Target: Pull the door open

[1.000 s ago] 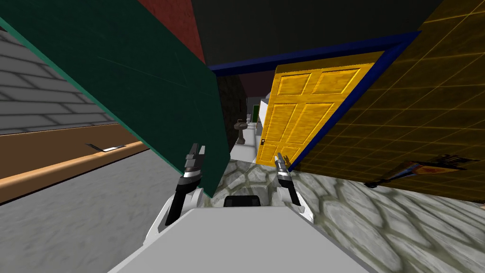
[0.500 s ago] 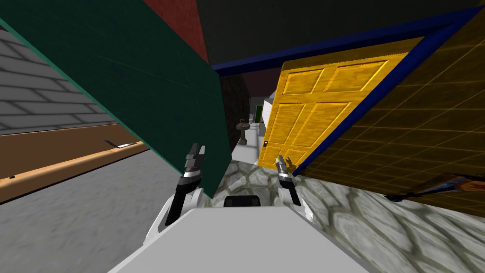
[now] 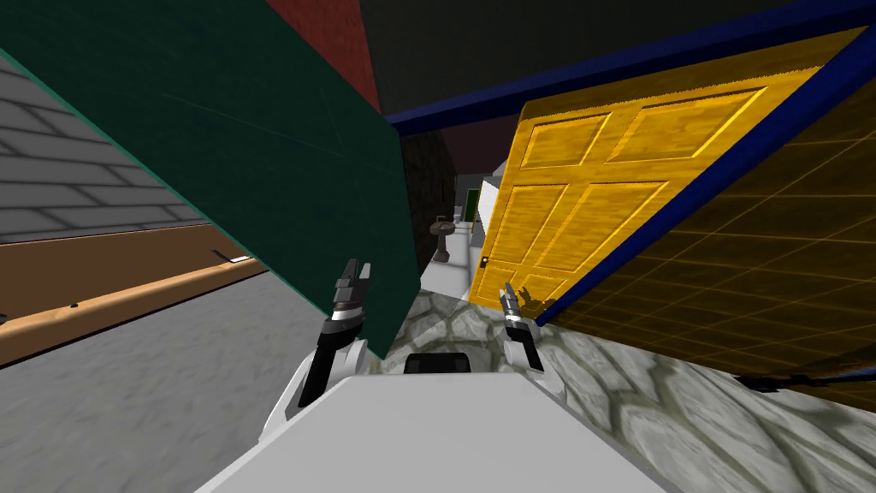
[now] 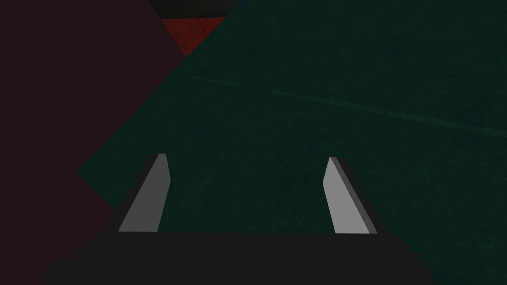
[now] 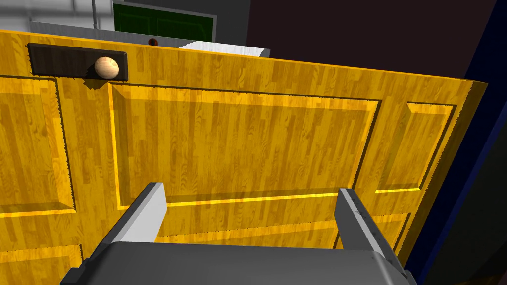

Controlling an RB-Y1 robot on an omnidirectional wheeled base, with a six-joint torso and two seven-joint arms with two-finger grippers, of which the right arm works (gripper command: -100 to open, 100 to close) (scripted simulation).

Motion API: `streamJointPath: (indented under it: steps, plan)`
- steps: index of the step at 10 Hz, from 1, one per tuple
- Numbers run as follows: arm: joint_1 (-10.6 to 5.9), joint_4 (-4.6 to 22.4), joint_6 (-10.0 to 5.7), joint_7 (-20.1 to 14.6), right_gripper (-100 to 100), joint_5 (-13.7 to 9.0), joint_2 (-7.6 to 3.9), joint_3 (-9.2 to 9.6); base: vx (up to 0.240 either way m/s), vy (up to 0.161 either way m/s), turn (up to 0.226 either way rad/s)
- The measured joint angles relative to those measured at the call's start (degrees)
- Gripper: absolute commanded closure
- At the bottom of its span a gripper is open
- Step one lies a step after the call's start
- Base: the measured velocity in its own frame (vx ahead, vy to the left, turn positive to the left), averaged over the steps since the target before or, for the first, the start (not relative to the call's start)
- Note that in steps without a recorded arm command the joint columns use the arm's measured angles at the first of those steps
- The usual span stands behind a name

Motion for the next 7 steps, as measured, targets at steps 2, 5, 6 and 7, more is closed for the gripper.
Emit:
streamJointPath:
  steps: [2,5,6,7]
  plan:
    - [-1.41,4.14,-1.2,-0.66,-100,-1.01,-0.77,-0.6,0.101,-0.042,0.135]
    - [-2.49,8.26,-1.81,-1.26,-100,-2.13,-1.42,-1.24,0.049,-0.016,0.056]
    - [-2.86,9.27,-1.99,-1.47,-100,-2.35,-1.65,-1.4,0.044,-0.01,0.073]
    - [-3.05,10.16,-1.9,-1.65,-100,-2.71,-1.88,-1.64,0.04,-0.012,0.045]
